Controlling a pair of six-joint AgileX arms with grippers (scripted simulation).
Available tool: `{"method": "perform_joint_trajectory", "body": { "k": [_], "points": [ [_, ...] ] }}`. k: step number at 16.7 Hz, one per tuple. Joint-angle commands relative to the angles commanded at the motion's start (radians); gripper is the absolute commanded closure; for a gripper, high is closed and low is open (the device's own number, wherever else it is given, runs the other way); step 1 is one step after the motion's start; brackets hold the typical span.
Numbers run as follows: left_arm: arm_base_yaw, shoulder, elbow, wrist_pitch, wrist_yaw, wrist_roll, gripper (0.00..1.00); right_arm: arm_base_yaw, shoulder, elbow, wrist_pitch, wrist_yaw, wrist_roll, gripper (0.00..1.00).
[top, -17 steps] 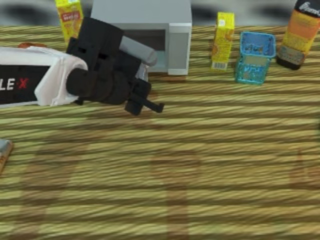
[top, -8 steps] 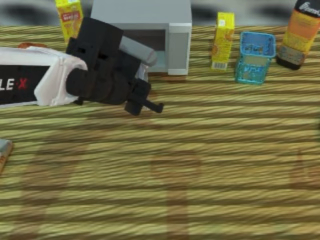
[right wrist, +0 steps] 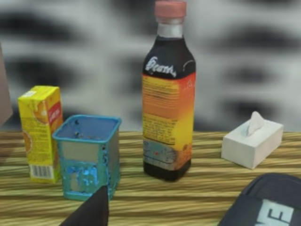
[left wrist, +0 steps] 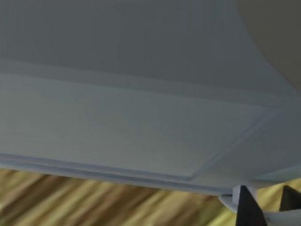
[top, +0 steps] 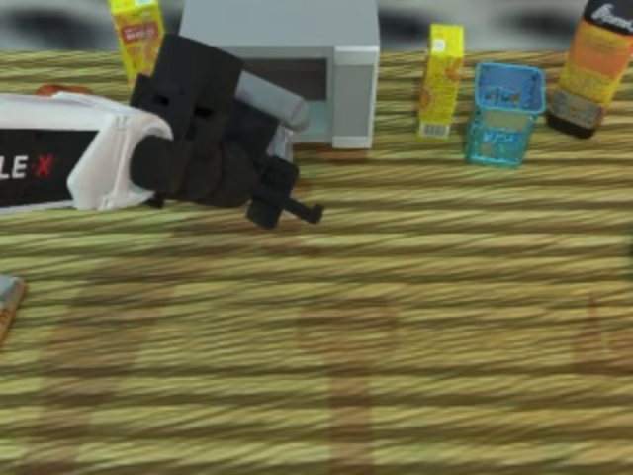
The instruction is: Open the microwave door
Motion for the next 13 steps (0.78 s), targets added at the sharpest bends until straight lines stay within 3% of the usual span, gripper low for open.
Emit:
{"method": "perform_joint_trajectory", "body": {
  "k": [13],
  "points": [
    [0.041, -0.027, -0.033, -0.012, 0.079, 0.096, 1.00, 0.000, 0.000, 0.000, 0.000, 0.000, 0.000, 0.00]
  ]
}}
